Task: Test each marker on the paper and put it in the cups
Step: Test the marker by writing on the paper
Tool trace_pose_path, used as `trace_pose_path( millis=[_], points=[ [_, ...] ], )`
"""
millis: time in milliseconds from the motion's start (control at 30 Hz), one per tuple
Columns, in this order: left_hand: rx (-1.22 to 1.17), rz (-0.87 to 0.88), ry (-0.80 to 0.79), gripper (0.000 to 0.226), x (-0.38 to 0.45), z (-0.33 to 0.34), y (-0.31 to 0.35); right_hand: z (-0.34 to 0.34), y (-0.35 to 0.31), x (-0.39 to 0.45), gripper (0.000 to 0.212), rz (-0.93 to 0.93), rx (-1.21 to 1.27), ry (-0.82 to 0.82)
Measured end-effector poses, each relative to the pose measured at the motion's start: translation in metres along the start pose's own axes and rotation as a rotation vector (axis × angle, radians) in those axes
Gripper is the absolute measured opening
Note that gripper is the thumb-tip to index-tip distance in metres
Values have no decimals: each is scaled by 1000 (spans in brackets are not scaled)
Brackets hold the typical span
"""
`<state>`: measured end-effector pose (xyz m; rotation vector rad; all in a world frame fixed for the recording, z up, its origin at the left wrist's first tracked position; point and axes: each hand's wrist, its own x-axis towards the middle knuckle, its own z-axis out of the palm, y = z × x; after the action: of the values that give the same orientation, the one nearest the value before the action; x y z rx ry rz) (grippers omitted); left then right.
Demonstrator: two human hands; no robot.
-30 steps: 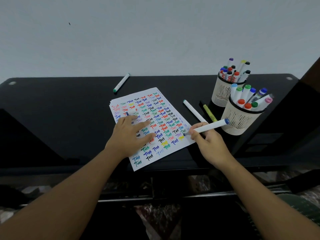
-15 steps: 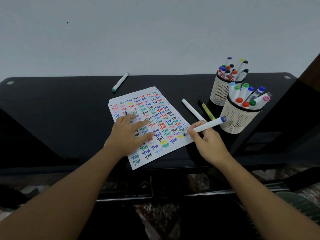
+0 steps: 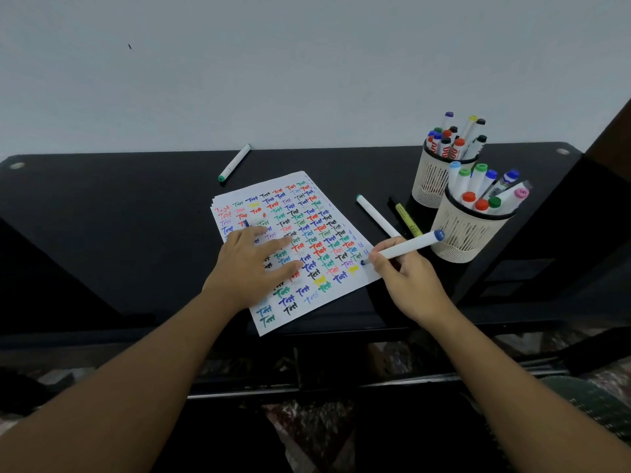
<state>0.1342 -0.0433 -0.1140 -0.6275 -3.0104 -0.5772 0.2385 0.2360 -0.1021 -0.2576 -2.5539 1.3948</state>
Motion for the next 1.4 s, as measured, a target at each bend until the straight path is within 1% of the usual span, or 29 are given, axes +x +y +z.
trace_pose_path(
  millis=[167, 233, 300, 500, 633, 833, 1000, 1100, 1167, 1300, 1400],
  points=[
    [-6, -6, 6, 90, 0, 2, -1, 0, -1, -1, 9, 1, 20, 46],
    [6, 3, 15, 97, 1, 2, -1, 0, -1, 0, 8, 5, 9, 36],
    [15, 8, 24, 99, 2, 3, -2, 0, 0, 0, 8, 6, -5, 17],
    [4, -1, 13, 87, 1, 3, -2, -1, -3, -2, 9, -6, -5, 18],
    [11, 2, 0, 88, 1, 1, -1, -1, -3, 0, 9, 7, 16, 21],
    [3, -5, -9, 90, 0, 0, 0, 0, -4, -1, 9, -1, -15, 27],
    [22, -5, -9, 89, 0, 0, -1, -1, -3, -1, 8, 9, 52, 49],
    [22, -7, -12, 88, 0, 0, 0, 0, -3, -1, 8, 6, -3, 17],
    [16, -5, -10, 88, 0, 0, 0, 1, -4, -1, 7, -8, -13, 43],
    [5, -6, -10, 88, 0, 0, 0, -1, -4, -2, 5, 18, 194, 137],
    [22, 0, -13, 89, 1, 0, 0, -2, -2, -1, 4, 21, 250, 142]
  ],
)
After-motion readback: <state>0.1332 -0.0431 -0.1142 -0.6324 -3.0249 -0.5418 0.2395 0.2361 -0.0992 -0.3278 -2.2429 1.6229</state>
